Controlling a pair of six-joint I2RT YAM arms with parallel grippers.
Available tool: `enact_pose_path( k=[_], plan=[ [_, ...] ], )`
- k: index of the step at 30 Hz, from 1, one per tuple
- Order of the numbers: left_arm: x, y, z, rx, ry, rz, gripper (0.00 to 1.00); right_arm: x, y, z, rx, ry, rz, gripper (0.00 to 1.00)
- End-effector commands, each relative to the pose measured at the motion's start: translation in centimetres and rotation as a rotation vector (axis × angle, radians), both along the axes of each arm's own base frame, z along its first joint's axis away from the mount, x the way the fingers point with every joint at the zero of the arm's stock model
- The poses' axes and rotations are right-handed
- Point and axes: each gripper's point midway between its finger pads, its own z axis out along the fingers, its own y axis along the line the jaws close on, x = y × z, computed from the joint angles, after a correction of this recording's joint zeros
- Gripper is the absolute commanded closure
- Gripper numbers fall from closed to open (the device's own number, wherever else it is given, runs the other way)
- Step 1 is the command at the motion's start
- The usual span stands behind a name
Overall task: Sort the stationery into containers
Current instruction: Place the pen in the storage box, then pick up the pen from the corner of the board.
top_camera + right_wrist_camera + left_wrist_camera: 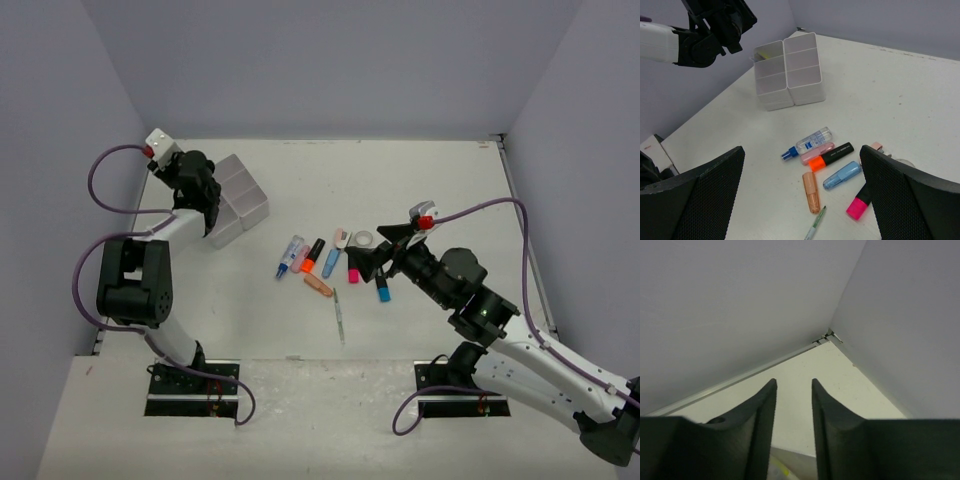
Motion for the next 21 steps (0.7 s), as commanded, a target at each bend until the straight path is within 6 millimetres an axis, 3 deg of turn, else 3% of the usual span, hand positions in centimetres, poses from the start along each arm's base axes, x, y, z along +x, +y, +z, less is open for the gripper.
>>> enact_pose_path(
  k=[1, 3, 8, 11, 14, 15, 16, 19, 21],
  plan=[
    [-0.3, 0.1, 1.0, -0.030, -0.046, 0.005, 0.57, 0.1, 0.0, 1.1, 0.023, -0.036, 0.000, 0.01],
    [-0.3, -0.4, 2.1, -0.042, -0.068, -0.020, 0.41, 0.3, 0.1, 0.9, 0.017, -0.031, -0.003, 0.01],
    [-1.4, -1.6, 8.3, -0.136, -0.196, -0.065, 0.17, 1.4, 1.7, -0.7, -0.040, 0.046, 0.006, 0.01],
    [-2.3, -2.1, 11.6, -0.239, -0.200, -0.077, 0.01, 2.0, 3.0, -3.0, -0.110, 0.162, 0.012, 0.02],
    [-3.8, -3.9, 13.6, -0.347, -0.039, -0.160, 0.00, 3.4, 3.5, -4.6, -0.144, 0.358, -0.087, 0.09],
    [-4.8, -4.9, 13.5, -0.407, 0.023, -0.196, 0.00, 3.4, 3.1, -5.8, -0.186, 0.448, -0.139, 0.12],
    [-5.7, -6.1, 12.9, -0.458, 0.092, -0.248, 0.00, 2.8, 2.8, -8.8, -0.288, 0.546, -0.173, 0.14],
    [-8.7, -9.4, 9.1, -0.530, 0.251, -0.434, 0.00, 1.3, 2.9, -12.7, -0.441, 0.674, -0.257, 0.17],
    [-10.7, -10.7, 6.8, -0.540, 0.288, -0.510, 0.00, 0.0, 3.3, -14.7, -0.488, 0.727, -0.262, 0.23]
  ],
)
